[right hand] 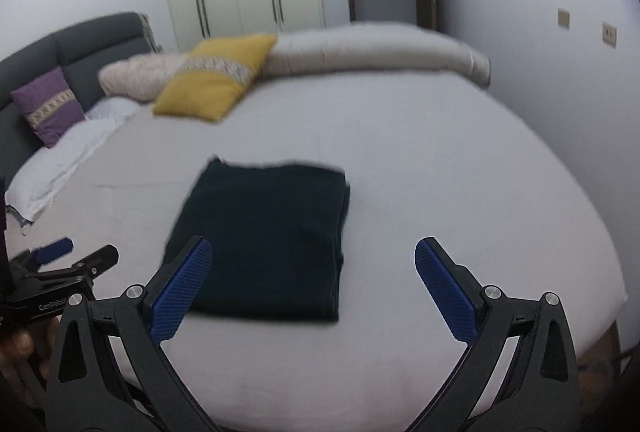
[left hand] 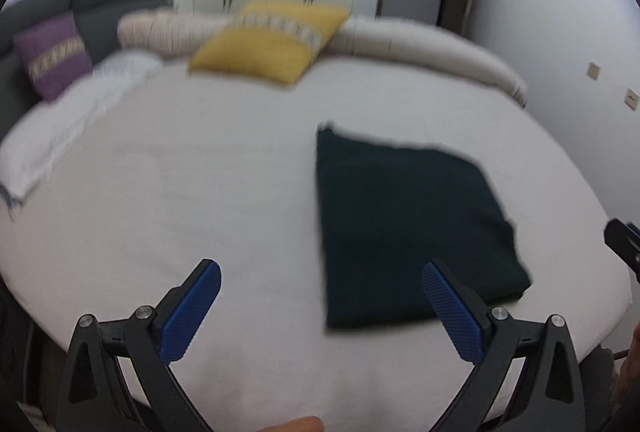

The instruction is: Fold small clothes

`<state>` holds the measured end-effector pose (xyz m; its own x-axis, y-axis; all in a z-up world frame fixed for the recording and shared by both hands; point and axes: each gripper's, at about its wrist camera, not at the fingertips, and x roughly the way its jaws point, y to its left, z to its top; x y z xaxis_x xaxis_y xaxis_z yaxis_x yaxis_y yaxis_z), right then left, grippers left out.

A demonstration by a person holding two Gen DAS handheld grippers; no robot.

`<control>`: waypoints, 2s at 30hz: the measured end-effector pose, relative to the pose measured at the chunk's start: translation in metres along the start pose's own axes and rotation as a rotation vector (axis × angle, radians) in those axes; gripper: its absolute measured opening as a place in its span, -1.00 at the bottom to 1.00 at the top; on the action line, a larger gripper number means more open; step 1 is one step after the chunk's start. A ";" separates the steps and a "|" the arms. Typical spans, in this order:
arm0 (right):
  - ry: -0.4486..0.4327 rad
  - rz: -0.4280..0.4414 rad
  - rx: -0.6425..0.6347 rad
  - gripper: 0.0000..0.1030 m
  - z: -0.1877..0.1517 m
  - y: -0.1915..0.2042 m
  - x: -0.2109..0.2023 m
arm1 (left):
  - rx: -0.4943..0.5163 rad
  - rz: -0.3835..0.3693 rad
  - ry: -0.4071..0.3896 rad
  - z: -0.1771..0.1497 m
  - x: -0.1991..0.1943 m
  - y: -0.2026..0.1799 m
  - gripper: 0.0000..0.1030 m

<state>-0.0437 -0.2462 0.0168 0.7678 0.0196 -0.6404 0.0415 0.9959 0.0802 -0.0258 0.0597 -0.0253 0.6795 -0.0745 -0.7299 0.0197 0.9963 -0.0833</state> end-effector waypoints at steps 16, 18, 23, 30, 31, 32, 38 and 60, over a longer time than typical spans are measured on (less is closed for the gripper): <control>0.144 -0.057 -0.018 0.99 -0.049 0.005 0.069 | 0.021 0.041 0.047 -0.024 0.020 -0.006 1.00; 0.147 -0.058 -0.018 1.00 -0.048 0.002 0.059 | 0.026 0.041 0.048 -0.024 0.022 -0.006 1.00; 0.151 -0.053 -0.023 0.99 -0.047 0.002 0.052 | 0.030 0.036 0.053 -0.025 0.025 -0.005 1.00; 0.155 -0.056 -0.033 0.99 -0.046 0.004 0.052 | 0.033 0.036 0.051 -0.025 0.024 -0.007 1.00; 0.156 -0.056 -0.034 0.99 -0.047 0.004 0.053 | 0.033 0.034 0.052 -0.025 0.025 -0.006 1.00; 0.157 -0.056 -0.036 0.99 -0.047 0.004 0.053 | 0.033 0.034 0.052 -0.025 0.025 -0.006 1.00; 0.161 -0.052 -0.038 0.99 -0.047 0.007 0.054 | 0.036 0.036 0.050 -0.025 0.026 -0.005 1.00; 0.166 -0.045 -0.034 1.00 -0.048 0.007 0.057 | 0.035 0.035 0.051 -0.024 0.026 -0.004 1.00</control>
<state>-0.0300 -0.2336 -0.0557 0.6498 -0.0131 -0.7600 0.0494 0.9985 0.0250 -0.0255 0.0529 -0.0603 0.6423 -0.0408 -0.7653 0.0230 0.9992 -0.0340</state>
